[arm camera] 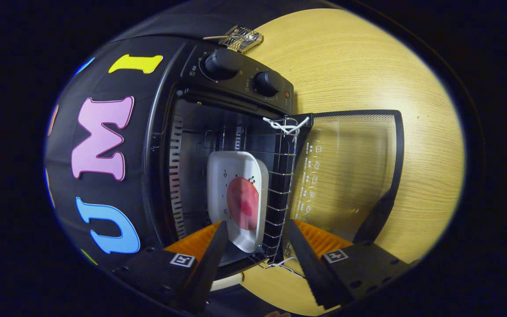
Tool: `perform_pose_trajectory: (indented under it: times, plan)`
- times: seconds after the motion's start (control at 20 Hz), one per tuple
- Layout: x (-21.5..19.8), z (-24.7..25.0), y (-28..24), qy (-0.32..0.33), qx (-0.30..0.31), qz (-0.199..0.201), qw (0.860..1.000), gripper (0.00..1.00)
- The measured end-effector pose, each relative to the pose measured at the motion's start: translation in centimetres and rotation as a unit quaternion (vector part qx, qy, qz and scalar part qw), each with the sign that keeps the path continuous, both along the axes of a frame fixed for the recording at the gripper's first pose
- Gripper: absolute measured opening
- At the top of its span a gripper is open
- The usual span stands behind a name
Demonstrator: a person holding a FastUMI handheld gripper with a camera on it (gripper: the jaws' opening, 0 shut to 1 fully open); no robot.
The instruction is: Open the toaster oven, put the food inside, and close the toaster oven door.
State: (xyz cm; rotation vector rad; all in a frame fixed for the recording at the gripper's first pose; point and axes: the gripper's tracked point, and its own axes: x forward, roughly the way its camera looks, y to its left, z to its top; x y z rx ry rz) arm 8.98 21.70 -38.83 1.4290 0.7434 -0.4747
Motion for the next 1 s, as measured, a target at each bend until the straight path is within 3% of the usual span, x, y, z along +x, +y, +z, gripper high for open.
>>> perform_pose_trajectory:
  times: [0.05,0.35,0.6,0.75,1.0]
  plan:
    - [-0.2,0.2,0.1,-0.003,0.003,0.013,1.000,0.99]
    - [-2.3,2.2,-1.2,-0.031,-0.050,0.097,0.994,0.98]
    - [-4.2,5.8,-0.9,-0.070,-0.084,0.197,0.974,0.98]
    - [-5.3,7.5,-1.5,-0.108,-0.166,0.273,0.942,0.99]
    - [-7.6,9.1,-2.4,-0.178,-0.319,0.369,0.855,0.99]
